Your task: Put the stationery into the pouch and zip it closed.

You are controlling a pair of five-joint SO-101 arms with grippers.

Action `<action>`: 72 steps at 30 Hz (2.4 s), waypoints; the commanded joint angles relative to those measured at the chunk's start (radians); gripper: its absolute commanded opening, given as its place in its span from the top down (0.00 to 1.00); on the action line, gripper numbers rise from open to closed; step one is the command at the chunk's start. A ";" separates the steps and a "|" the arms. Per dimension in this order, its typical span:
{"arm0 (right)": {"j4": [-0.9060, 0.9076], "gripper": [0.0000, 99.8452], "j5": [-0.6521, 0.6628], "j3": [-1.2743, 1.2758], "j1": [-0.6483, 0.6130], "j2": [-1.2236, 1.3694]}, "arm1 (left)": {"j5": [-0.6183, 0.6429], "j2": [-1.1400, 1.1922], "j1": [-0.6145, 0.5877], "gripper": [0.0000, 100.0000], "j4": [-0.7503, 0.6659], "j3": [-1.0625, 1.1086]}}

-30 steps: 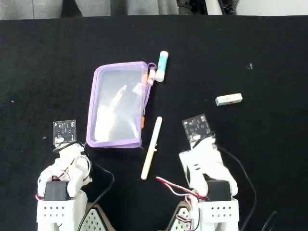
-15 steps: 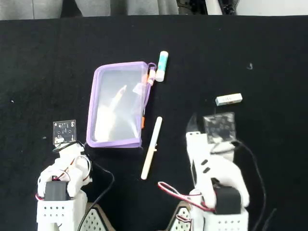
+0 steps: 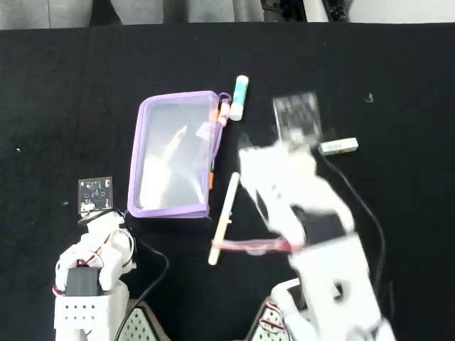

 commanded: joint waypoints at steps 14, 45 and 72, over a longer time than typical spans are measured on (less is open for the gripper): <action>-0.089 0.82 -0.347 -0.625 -0.032 1.064 | 0.006 -0.006 -0.001 0.97 -0.011 0.021; 0.034 0.82 -0.339 -0.825 -0.149 1.279 | 0.006 -0.006 -0.001 0.97 -0.011 0.021; 0.614 0.99 -0.216 -1.478 -0.155 1.669 | 0.006 -0.006 -0.001 0.97 -0.011 0.021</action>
